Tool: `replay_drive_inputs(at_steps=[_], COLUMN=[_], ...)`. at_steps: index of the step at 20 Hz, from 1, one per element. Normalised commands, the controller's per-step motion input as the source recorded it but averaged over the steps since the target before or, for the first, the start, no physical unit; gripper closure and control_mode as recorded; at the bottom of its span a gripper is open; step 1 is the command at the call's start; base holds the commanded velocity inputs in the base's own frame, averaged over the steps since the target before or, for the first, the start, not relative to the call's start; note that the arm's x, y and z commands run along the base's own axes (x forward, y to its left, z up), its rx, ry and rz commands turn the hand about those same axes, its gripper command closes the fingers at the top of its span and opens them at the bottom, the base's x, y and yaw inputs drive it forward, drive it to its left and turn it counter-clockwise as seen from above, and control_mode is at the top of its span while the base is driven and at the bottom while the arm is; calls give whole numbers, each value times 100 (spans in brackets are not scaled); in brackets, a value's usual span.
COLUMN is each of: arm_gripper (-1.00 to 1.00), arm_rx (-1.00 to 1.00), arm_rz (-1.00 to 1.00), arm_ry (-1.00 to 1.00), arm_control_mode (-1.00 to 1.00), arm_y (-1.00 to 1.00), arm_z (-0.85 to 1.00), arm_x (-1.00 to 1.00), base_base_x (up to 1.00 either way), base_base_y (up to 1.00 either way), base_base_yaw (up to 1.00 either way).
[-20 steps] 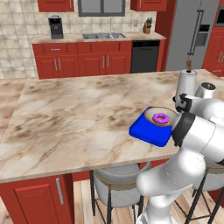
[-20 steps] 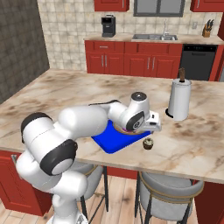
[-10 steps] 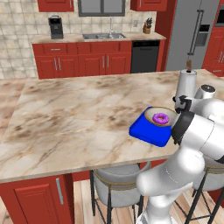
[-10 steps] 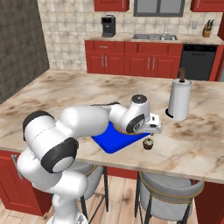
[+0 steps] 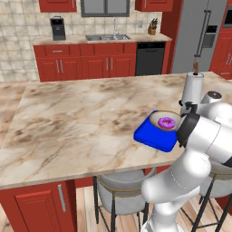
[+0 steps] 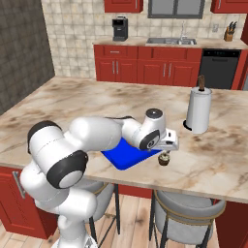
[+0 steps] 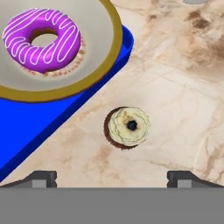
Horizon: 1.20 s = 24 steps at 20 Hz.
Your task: Place the bowl with donut and the cupcake onto the tray.
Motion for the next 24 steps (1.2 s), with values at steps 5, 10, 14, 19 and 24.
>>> replay_drive_inputs(at_steps=[5, 10, 14, 19, 24], arm_gripper=[-100, -100, -100, -100, -100], arm_rx=[0, 0, 0, 0, 0], arm_rz=[0, -1, -1, -1, -2], arm_ry=[0, 0, 0, 0, 0], arm_control_mode=[-100, -100, -100, -100, -100], arm_y=[-1, -4, -5, 0, -1], arm_z=[-13, -11, -8, -6, 0], arm_x=[0, 0, 0, 3, 11], base_base_x=[0, 0, 0, 0, 0], base_base_y=[0, 0, 0, 0, 0], base_base_yaw=[0, 0, 0, 0, 0])
